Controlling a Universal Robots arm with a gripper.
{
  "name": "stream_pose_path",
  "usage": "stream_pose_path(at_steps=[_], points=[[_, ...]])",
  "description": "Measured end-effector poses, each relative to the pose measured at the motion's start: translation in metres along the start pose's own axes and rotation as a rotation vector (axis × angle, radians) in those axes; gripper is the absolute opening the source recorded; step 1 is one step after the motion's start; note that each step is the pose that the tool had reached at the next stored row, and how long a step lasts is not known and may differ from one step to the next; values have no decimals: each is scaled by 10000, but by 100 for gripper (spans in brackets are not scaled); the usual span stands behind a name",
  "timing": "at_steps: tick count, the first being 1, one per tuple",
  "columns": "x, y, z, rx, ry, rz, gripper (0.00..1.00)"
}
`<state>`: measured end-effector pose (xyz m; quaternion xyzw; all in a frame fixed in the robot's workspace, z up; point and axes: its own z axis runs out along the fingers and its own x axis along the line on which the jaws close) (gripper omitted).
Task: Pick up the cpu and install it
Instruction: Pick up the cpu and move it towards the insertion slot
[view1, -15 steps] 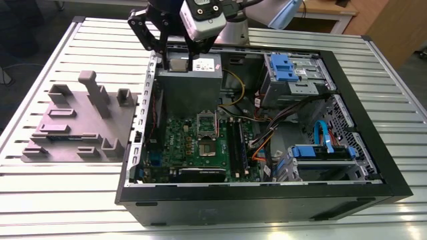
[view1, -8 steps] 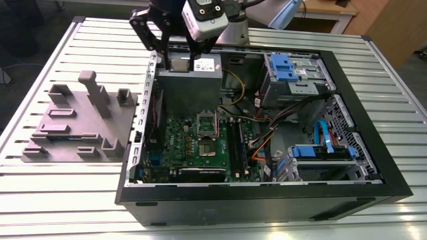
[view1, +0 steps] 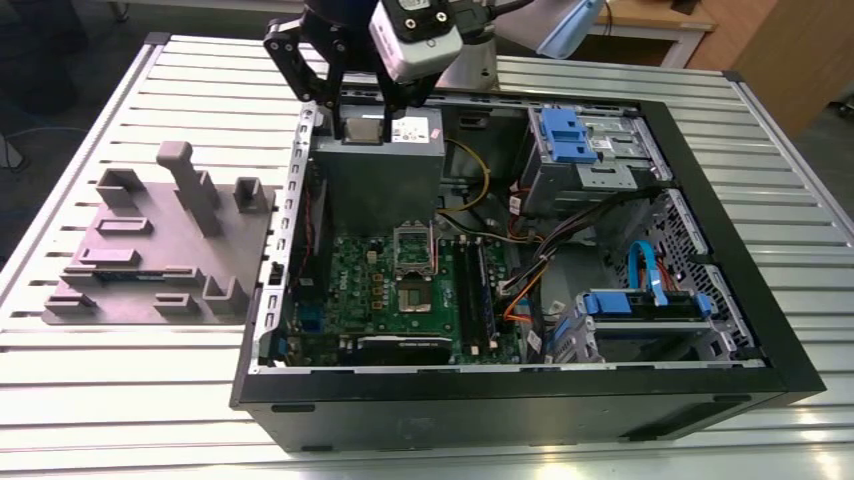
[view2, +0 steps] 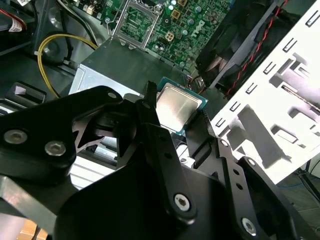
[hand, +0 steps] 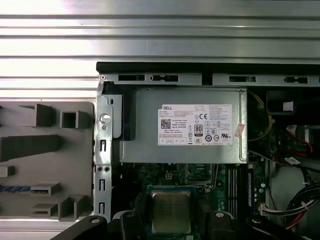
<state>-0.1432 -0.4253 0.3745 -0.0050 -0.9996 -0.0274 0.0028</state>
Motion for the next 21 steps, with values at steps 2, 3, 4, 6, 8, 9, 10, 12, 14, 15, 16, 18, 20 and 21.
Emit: stream_pose_path(at_steps=[2,3,4,6,8,9,10,12,14,15,16,18,20,21], points=[[-40,1,0,0,0,0,47],[-52,1,0,0,0,0,47],[-65,1,0,0,0,0,47],[-92,1,-1,0,0,1,47],[-122,1,-1,0,0,1,47],[-134,1,-1,0,0,0,47],[-147,2,-1,0,0,0,47],[-174,2,-1,1,1,0,47],[-206,2,-1,0,0,0,47],[-226,3,-1,0,0,1,47],[-249,3,-1,0,0,1,47],[-291,3,-1,0,0,0,47],[-339,4,-2,0,0,-1,47],[-366,4,-2,0,0,0,47]])
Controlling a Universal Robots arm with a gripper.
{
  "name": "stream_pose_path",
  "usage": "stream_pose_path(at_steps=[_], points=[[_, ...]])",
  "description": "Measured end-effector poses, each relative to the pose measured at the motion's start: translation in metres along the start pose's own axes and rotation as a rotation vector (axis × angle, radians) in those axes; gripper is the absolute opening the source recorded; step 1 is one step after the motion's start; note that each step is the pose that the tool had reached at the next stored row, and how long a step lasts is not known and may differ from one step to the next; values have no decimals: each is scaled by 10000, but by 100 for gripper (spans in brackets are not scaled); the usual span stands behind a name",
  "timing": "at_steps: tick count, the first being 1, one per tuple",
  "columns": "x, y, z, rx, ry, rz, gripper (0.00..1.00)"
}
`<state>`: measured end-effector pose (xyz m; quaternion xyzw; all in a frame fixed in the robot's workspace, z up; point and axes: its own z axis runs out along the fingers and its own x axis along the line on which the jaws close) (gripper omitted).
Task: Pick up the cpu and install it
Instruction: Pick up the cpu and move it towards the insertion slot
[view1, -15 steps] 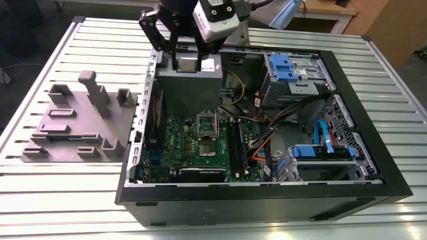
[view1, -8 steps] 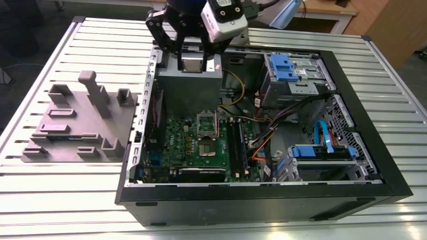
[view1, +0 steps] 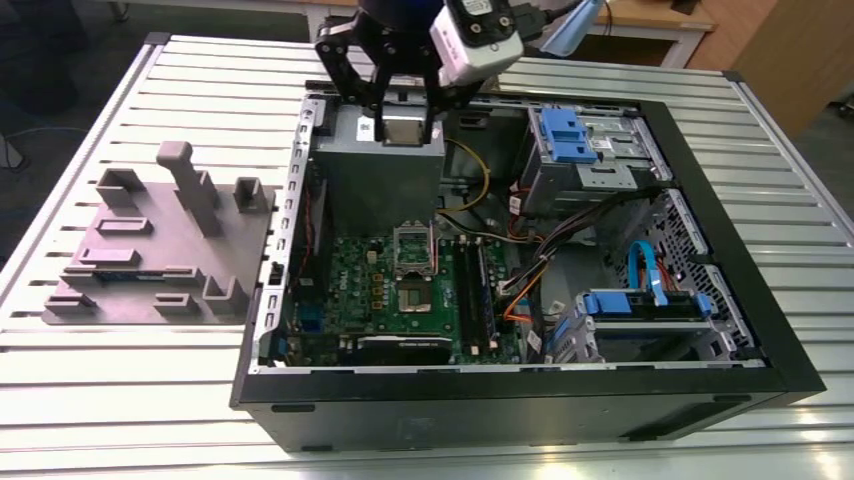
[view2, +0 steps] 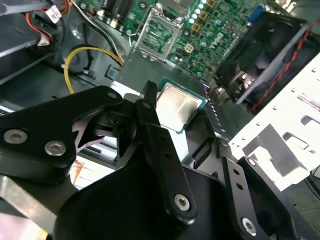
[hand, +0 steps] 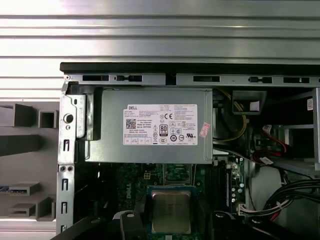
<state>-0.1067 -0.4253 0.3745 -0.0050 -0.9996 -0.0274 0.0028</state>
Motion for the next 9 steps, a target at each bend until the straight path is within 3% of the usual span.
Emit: stream_pose_path(at_steps=[9], points=[[-282,3,-1,-1,5,0,47]])
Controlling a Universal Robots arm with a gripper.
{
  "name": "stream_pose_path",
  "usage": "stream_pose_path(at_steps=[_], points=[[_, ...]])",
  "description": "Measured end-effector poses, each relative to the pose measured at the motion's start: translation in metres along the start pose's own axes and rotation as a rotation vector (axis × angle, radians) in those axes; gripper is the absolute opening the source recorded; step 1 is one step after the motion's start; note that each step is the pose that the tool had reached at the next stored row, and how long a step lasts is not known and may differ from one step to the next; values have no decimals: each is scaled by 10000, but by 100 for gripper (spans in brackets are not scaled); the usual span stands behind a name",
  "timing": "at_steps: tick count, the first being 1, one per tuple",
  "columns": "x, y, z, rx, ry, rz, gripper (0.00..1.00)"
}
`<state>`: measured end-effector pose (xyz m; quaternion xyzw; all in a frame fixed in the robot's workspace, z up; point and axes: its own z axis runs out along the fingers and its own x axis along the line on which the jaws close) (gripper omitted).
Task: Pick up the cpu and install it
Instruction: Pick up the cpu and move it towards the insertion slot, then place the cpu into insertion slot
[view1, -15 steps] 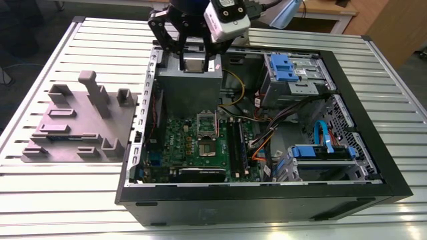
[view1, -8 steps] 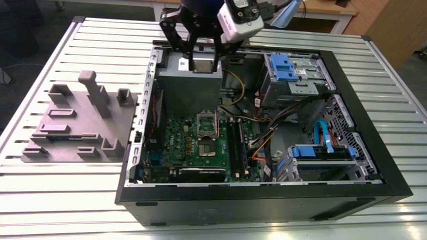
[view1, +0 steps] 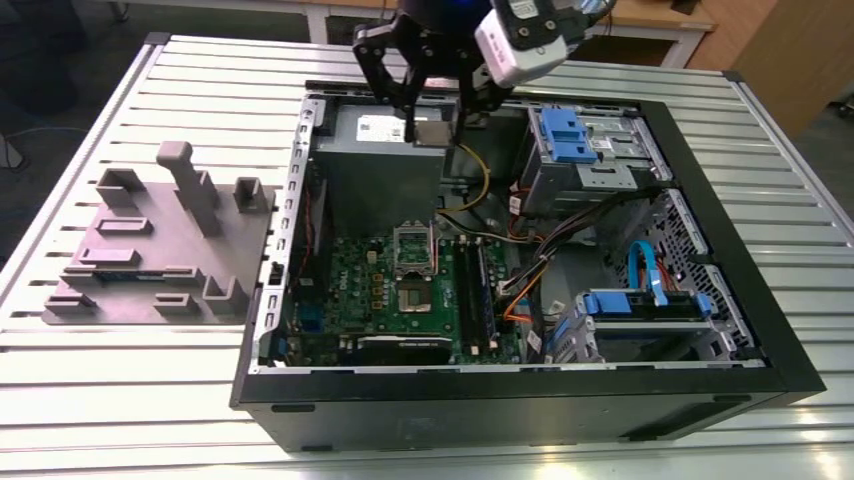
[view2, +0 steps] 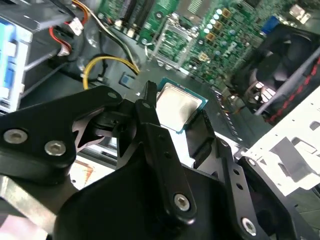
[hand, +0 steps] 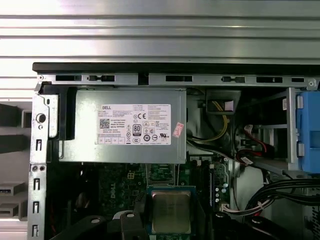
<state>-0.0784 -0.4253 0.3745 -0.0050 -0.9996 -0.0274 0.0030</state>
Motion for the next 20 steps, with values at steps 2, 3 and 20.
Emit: stream_pose_path(at_steps=[2,3,20], points=[[-71,1,-1,1,3,2,47],[-105,1,-1,1,5,1,47],[-229,-115,-8,1,10,3,47]])
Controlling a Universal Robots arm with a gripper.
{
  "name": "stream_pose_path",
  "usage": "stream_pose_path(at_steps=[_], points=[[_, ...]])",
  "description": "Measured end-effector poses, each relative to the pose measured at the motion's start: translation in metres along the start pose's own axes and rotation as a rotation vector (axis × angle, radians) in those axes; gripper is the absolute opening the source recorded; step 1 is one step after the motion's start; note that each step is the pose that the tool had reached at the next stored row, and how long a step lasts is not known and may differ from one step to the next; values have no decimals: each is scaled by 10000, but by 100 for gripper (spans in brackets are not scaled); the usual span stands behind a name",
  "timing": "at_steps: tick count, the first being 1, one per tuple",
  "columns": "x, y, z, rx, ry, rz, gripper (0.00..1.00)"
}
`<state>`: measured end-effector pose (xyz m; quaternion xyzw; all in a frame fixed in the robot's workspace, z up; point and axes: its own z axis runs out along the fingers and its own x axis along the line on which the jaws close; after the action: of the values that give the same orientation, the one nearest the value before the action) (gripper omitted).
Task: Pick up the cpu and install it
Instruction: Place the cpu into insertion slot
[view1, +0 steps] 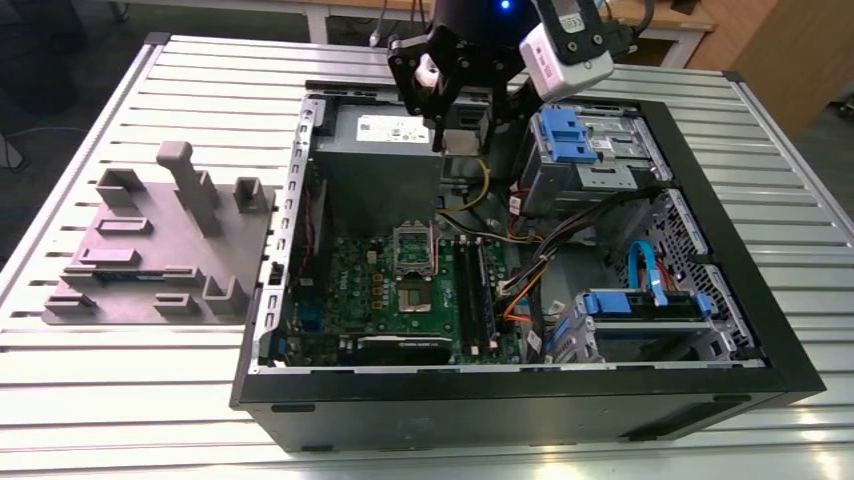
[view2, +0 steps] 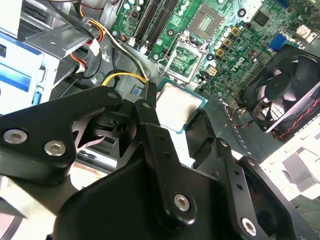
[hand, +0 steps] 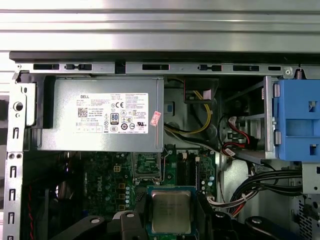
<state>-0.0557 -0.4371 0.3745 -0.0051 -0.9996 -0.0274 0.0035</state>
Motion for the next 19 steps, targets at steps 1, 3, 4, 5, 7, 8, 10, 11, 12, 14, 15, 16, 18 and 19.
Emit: stream_pose_path(at_steps=[1,3,4,5,7,8,10,11,12,14,15,16,18,19], points=[[0,0,0,0,0,0,47],[0,0,0,-1,0,0,47],[0,-1,0,-1,0,0,47],[0,-1,0,-1,0,0,47],[0,-1,0,-1,0,0,47],[0,-1,1,1,0,0,47],[-2,-2,12,-2,-1,-1,47],[-2,-3,23,-2,-1,-1,47],[-8,-3,36,-1,0,-2,47],[-53,-4,70,0,1,0,47],[-79,-5,88,0,3,0,47],[-100,-6,106,1,4,0,47],[-111,-8,142,0,4,0,47],[-112,-9,160,0,4,0,47]])
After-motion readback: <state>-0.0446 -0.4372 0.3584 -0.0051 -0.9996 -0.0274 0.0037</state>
